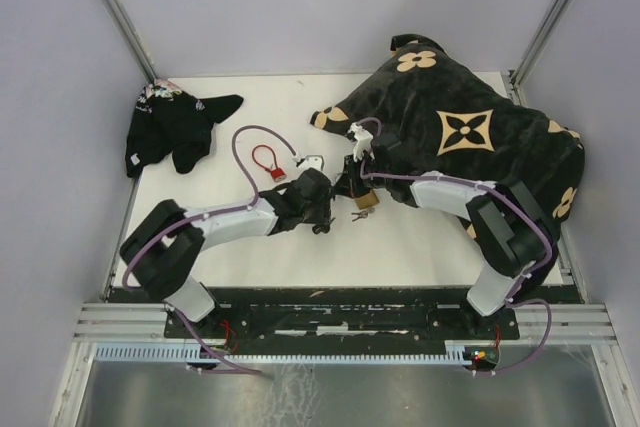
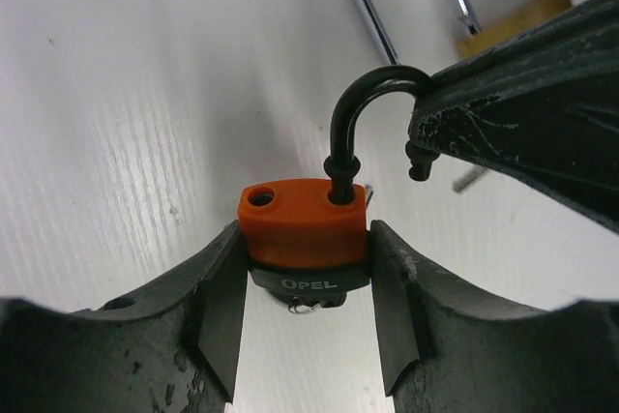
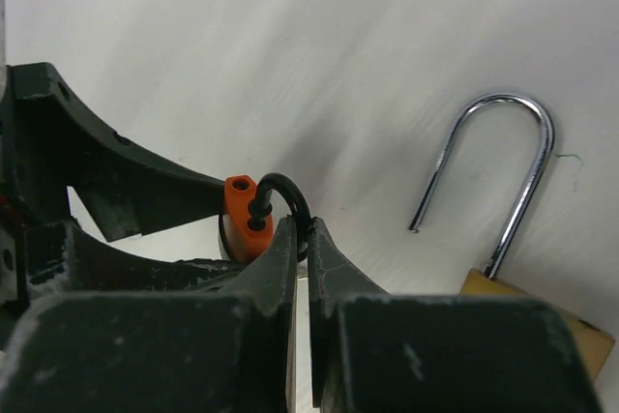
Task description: Unlock with the key
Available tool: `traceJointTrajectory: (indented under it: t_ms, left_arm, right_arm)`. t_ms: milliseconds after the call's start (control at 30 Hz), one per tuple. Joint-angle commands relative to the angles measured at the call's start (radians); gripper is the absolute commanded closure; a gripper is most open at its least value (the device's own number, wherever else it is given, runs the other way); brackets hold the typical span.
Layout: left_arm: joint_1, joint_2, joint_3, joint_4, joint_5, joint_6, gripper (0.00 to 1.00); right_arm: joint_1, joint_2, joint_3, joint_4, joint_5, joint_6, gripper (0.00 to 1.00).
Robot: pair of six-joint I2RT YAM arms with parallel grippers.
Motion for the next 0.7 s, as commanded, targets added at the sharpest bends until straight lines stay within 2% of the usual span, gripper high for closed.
traceJointTrajectory:
  t_ms: [0, 100, 233, 433, 567, 667]
  left_arm:
    - [0.021, 0.124, 0.101, -0.134, -0.162, -0.154, 0.82]
    - [0.023, 0.182, 0.145, -0.15, -0.162, -0.177, 0.57]
    - [0.029, 0.178, 0.164, -0.156, -0.156, -0.186, 0.38]
    - [0.081, 0.063, 0.095, -0.131, -0.082, -0.196, 0.21]
    - [0.118, -0.045, 0.036, -0.118, -0.026, -0.198, 0.18]
    - [0.158, -0.139, -0.007, -0.114, 0.025, -0.2, 0.17]
  right_arm:
    - [-0.014, 0.091, 0.133, -0.136, 0.131, -0.117, 0.98]
    - [-0.014, 0.17, 0.217, -0.193, 0.162, -0.157, 0.98]
    - [-0.014, 0.248, 0.299, -0.248, 0.197, -0.203, 0.95]
    - [-0.013, 0.263, 0.352, -0.277, 0.223, -0.234, 0.71]
    - [-0.004, 0.221, 0.36, -0.312, 0.224, -0.248, 0.54]
    - [0.024, 0.175, 0.341, -0.336, 0.247, -0.247, 0.48]
